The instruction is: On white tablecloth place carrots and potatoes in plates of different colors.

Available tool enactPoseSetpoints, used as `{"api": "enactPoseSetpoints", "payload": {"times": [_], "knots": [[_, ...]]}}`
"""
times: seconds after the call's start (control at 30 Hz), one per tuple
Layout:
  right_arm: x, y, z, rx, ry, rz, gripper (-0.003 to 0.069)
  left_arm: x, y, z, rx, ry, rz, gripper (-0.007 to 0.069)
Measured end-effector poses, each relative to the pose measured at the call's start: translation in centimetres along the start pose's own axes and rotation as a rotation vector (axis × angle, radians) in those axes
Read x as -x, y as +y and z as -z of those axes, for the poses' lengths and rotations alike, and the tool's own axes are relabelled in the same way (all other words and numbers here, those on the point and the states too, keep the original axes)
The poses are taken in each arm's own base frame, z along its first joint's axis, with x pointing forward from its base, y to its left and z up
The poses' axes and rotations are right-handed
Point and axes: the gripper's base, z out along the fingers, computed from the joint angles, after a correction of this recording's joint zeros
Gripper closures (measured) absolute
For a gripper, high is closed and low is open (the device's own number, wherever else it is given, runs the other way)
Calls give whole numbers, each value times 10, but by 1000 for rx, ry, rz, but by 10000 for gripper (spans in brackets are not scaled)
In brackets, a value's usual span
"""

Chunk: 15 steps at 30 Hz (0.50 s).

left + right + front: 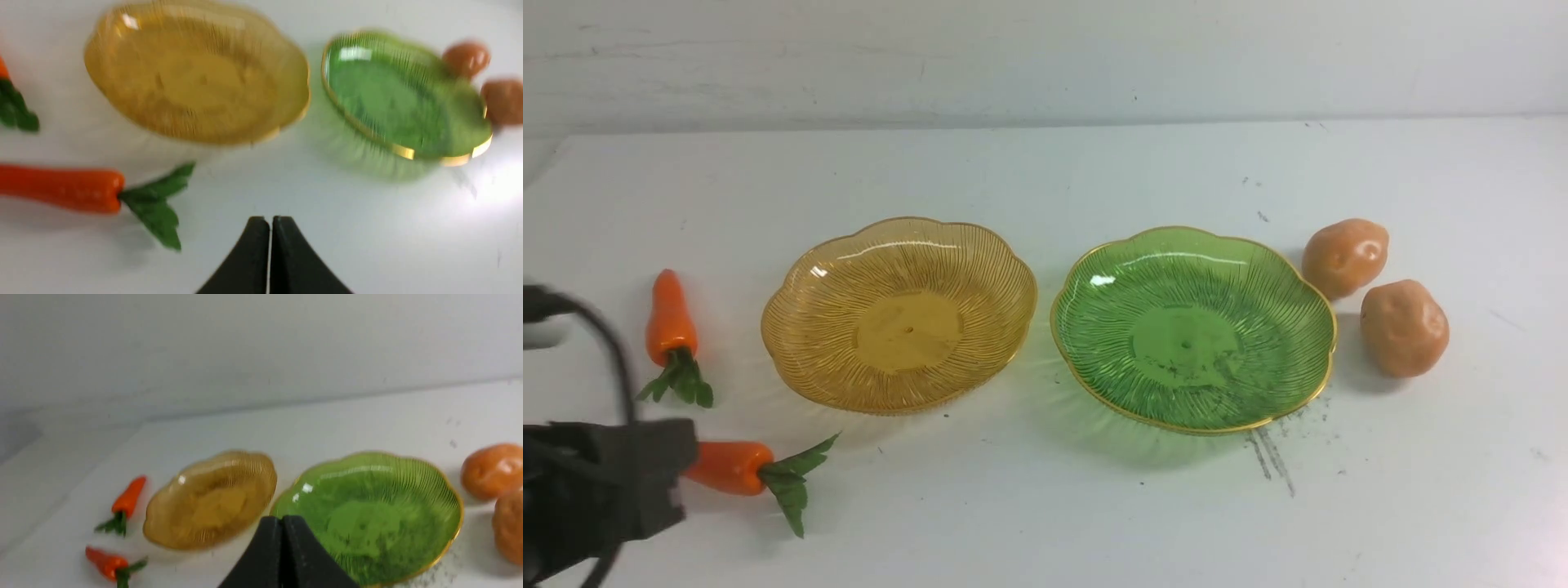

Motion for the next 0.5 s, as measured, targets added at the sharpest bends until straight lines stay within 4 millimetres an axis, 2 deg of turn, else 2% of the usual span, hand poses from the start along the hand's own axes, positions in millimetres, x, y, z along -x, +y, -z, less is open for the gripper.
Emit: {"api": "enactPoseSetpoints", "payload": {"times": [0.03,0.13,0.17,0.27,0.37,0.47,0.5], "knots": [[3,-2,-8,9,83,5,669,7,0,-8,-5,94,-28,627],[3,-7,-23,29,263,11,669,20,1,-19,-11,218,-86,627],[3,-13,-33,31,374,16,669,30,2,-26,-9,282,-132,627],[-1,-27,-51,10,556,19,669,49,9,-42,19,371,-221,627],[-5,-36,-61,7,625,28,669,60,15,-54,47,427,-264,627],[-7,-36,-66,35,652,75,669,71,23,-61,76,461,-227,624],[-9,-33,-69,61,667,110,669,78,32,-66,98,491,-173,617]]}}
